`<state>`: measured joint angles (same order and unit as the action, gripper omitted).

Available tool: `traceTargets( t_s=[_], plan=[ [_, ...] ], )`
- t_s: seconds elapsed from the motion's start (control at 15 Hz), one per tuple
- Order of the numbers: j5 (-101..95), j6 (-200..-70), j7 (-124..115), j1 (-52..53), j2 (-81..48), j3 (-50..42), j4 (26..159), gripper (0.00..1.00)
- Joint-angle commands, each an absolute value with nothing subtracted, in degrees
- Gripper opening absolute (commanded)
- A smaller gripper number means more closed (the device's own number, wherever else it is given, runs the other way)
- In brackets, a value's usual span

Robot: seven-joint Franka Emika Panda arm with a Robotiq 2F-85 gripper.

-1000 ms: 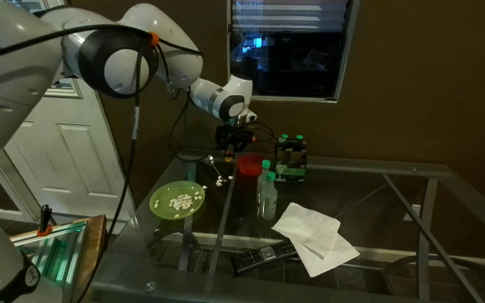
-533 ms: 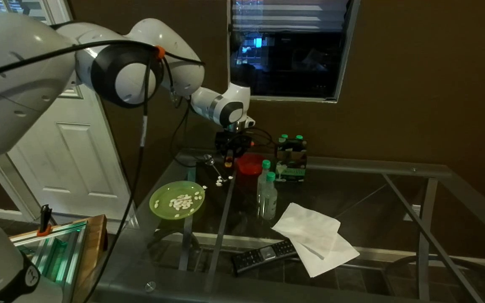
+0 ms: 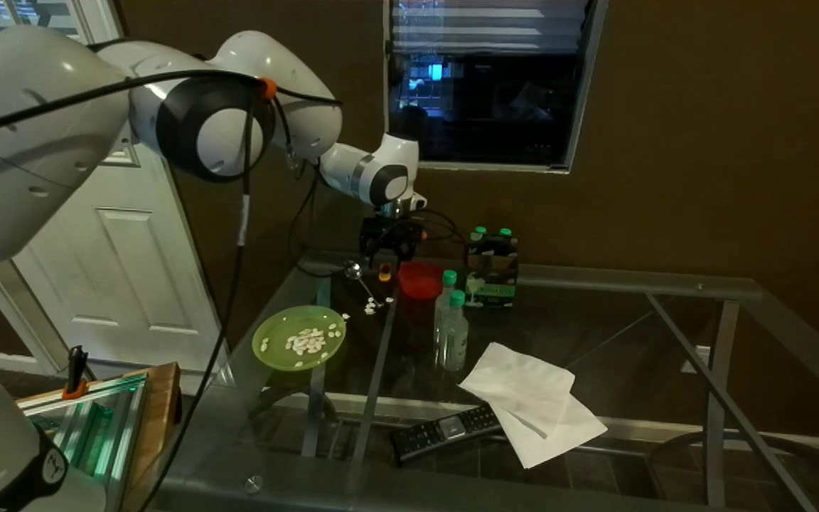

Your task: Move the orange car to the left.

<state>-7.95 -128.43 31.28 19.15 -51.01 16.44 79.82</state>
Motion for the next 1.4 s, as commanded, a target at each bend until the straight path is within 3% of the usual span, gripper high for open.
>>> traceTargets(
  t_s=[0.0, 0.27, 1.07, 1.13, 1.33],
  plan=[
    [-10.8, -122.5, 29.2, 21.8, -49.8, 15.5, 76.6, 1.0],
    [-12.1, -117.2, 24.5, 23.2, -43.3, 14.2, 78.7, 1.0],
    [-19.4, -116.9, -10.5, 24.3, -8.3, 11.6, 109.9, 1.0],
    [-15.8, -116.9, -5.2, 22.5, -16.3, 13.0, 101.1, 1.0],
    [-17.9, -116.4, -8.9, 22.6, -10.5, 13.5, 106.8, 1.0]
  ],
)
